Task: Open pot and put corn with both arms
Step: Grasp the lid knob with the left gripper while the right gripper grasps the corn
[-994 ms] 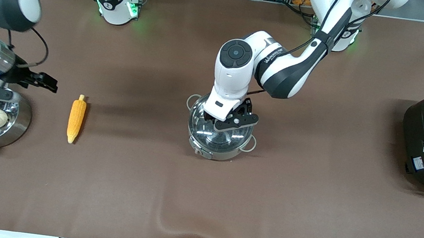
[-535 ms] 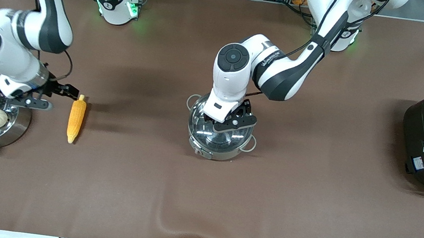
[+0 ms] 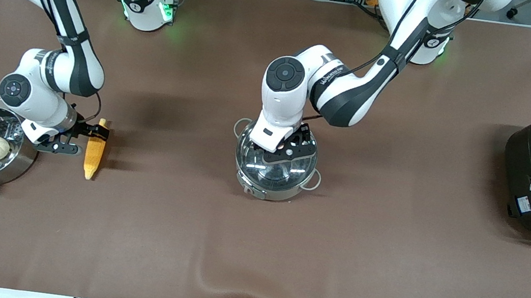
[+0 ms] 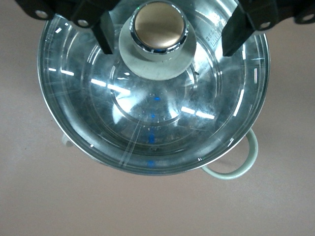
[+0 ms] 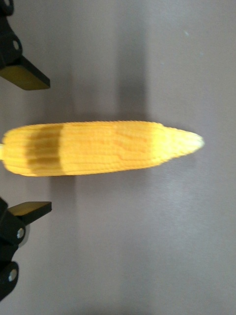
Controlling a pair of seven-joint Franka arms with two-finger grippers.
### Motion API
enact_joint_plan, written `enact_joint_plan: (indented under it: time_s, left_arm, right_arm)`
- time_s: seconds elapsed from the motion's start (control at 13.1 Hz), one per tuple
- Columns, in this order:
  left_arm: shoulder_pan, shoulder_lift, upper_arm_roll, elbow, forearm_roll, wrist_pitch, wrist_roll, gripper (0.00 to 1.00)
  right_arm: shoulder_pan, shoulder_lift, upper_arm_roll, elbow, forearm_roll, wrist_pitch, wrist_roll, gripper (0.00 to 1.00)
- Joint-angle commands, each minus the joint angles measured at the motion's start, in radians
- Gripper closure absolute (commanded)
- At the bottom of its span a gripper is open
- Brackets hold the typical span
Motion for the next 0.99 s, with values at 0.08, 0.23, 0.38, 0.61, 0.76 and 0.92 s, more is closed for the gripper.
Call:
enact_joint_plan:
  time_s: [0.08,0.23,0.38,0.61,0.76,0.92]
  left_arm:
    - [-0.007,0.015,-0.001,0.024,0.016,-0.002,-0.025,0.11]
    - [-0.007,0.015,-0.001,0.024,0.015,-0.007,-0.025,0.12]
    - [-0.013,0.015,-0.001,0.024,0.015,-0.007,-0.025,0.14]
    - [-0.019,0.015,-0.001,0.024,0.015,-0.009,-0.025,0.19]
    - [-0.019,0.015,-0.001,0.024,0.015,-0.010,-0.024,0.22]
    - [-0.021,0.021,-0.001,0.023,0.016,-0.012,-0.025,0.26]
  right_arm:
    - [-0.025,0.060,0.009,0.004,0.002,0.073,-0.012,0.00]
    - [-0.022,0.061,0.011,0.004,0.002,0.071,-0.012,0.00]
    - [-0.021,0.065,0.012,0.008,0.002,0.073,-0.012,0.23]
    - [-0.021,0.063,0.012,0.010,0.002,0.073,-0.012,0.50]
    - [-0.016,0.055,0.014,0.010,0.004,0.073,-0.010,0.76]
    - [-0.016,0.055,0.015,0.013,0.005,0.071,-0.009,0.91]
